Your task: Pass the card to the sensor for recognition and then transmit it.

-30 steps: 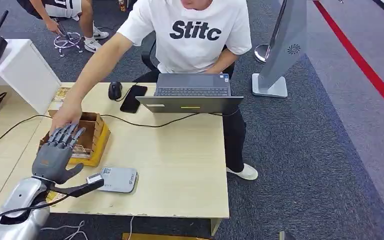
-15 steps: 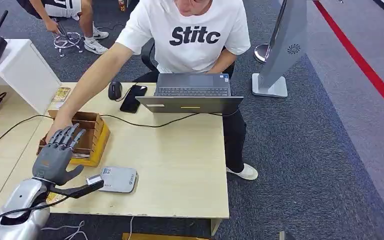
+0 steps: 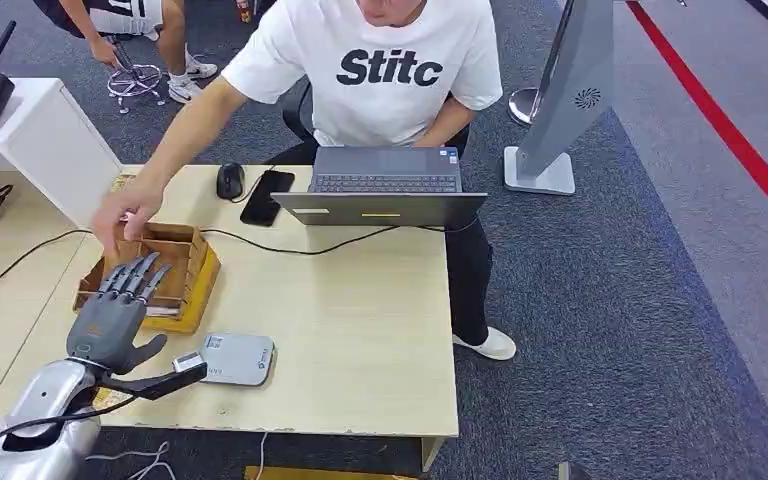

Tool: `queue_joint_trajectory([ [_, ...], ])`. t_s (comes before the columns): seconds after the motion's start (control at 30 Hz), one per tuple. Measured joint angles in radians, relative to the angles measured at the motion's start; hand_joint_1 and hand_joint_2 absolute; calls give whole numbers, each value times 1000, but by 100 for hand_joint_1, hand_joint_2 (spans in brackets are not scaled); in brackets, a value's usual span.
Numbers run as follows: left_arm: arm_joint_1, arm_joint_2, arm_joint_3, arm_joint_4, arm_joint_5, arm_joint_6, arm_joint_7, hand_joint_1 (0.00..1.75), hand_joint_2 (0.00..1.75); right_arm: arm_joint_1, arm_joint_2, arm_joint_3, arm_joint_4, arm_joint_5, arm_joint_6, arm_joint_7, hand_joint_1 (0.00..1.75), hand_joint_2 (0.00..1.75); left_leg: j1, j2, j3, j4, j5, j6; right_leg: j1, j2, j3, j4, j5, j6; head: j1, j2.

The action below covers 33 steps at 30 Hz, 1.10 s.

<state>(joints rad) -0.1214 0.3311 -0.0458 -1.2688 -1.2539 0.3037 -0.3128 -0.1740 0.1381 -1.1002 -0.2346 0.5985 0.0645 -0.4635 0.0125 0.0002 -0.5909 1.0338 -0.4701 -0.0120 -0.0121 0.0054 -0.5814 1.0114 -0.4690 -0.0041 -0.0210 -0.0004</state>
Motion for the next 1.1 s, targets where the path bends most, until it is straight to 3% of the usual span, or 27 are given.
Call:
queue_joint_trajectory([
  [0.5,-20,12,0,48,-35,16,21,0,175,-1,0,0,0,3,0,4,0,175,0,0,0,0,0,0,0,0,0,0,0,0,0,0],
  [1.1,-106,18,6,208,-48,63,13,0,175,-6,0,0,0,10,1,10,0,175,0,0,0,0,0,0,0,0,0,0,0,0,0,0],
])
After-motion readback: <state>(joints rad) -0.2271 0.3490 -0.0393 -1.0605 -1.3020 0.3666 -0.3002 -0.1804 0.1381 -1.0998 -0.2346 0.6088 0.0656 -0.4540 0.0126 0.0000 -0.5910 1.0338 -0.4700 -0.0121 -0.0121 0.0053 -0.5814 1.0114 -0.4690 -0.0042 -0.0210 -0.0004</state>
